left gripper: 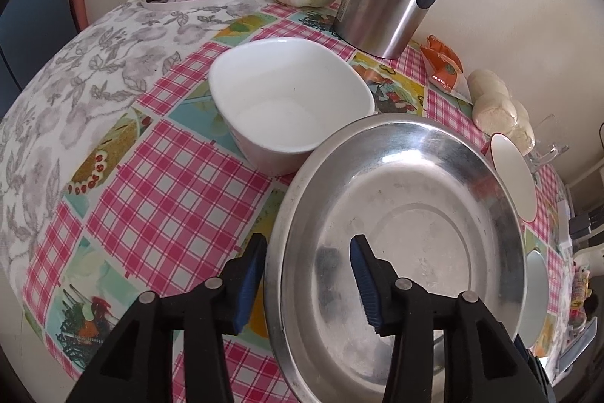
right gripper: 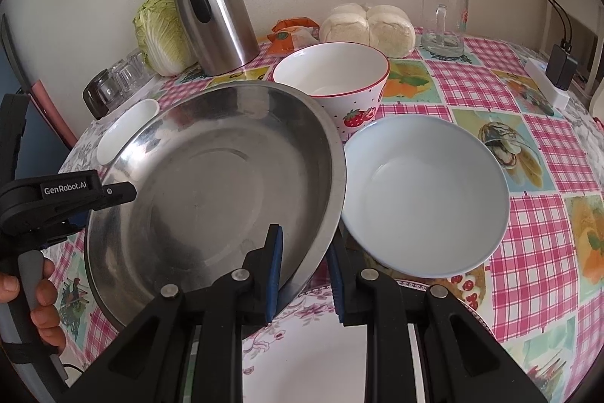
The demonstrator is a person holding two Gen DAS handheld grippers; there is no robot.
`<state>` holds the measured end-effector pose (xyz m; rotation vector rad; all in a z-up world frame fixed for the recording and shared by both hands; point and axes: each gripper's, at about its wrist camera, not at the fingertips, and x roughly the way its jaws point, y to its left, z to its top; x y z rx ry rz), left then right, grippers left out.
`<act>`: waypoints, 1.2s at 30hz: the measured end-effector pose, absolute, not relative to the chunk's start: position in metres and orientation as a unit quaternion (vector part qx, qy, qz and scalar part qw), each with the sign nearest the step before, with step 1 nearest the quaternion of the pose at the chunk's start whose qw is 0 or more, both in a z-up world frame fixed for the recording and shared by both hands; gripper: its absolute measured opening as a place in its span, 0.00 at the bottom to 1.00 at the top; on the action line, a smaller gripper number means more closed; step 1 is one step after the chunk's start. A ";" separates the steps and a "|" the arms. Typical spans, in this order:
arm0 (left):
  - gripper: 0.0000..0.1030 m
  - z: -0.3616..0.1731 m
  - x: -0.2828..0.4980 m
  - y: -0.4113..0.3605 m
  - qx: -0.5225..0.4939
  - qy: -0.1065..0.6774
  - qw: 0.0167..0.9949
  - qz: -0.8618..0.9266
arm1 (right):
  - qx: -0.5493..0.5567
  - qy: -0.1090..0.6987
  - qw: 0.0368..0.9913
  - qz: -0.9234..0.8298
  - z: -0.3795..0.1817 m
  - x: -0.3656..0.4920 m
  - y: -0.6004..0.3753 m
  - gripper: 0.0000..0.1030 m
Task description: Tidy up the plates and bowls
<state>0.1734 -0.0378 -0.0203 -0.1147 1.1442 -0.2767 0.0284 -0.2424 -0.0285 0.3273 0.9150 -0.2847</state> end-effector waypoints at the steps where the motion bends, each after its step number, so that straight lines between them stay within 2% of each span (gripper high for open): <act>1: 0.49 -0.018 0.173 -0.038 -0.053 0.540 0.830 -0.130 | 0.156 0.440 0.874 -0.135 -0.029 0.028 -0.242 0.23; 8: 0.60 -0.003 0.165 -0.034 -0.033 0.541 0.833 -0.115 | 0.159 0.449 0.869 -0.131 -0.025 0.025 -0.241 0.23; 10: 0.65 0.003 0.162 -0.032 -0.032 0.538 0.835 -0.112 | 0.156 0.448 0.870 -0.133 -0.021 0.023 -0.240 0.27; 12: 0.67 0.008 0.159 -0.031 -0.031 0.536 0.836 -0.114 | 0.151 0.442 0.874 -0.133 -0.014 0.021 -0.238 0.33; 16: 0.74 0.017 0.151 -0.034 -0.017 0.530 0.840 -0.116 | 0.145 0.430 0.881 -0.135 0.000 0.014 -0.236 0.36; 17: 0.76 0.019 0.149 -0.034 -0.013 0.529 0.841 -0.115 | 0.145 0.427 0.882 -0.136 0.003 0.012 -0.235 0.39; 20: 0.80 0.020 0.142 -0.035 0.000 0.527 0.842 -0.114 | 0.139 0.421 0.884 -0.148 0.010 0.007 -0.235 0.59; 23: 0.86 0.019 0.135 -0.037 0.016 0.527 0.843 -0.108 | 0.138 0.421 0.882 -0.159 0.011 0.001 -0.239 0.69; 27: 0.91 0.018 0.126 -0.039 0.034 0.527 0.843 -0.102 | 0.140 0.426 0.877 -0.173 0.010 -0.007 -0.243 0.76; 29: 0.98 0.019 0.123 -0.039 0.037 0.521 0.847 -0.103 | 0.141 0.427 0.874 -0.181 0.009 -0.013 -0.246 0.77; 34: 0.99 0.026 0.112 -0.039 0.041 0.503 0.857 -0.104 | 0.156 0.432 0.866 -0.199 0.007 -0.026 -0.256 0.78; 36: 1.00 0.029 0.108 -0.038 0.038 0.496 0.862 -0.103 | 0.166 0.432 0.862 -0.205 0.007 -0.032 -0.260 0.83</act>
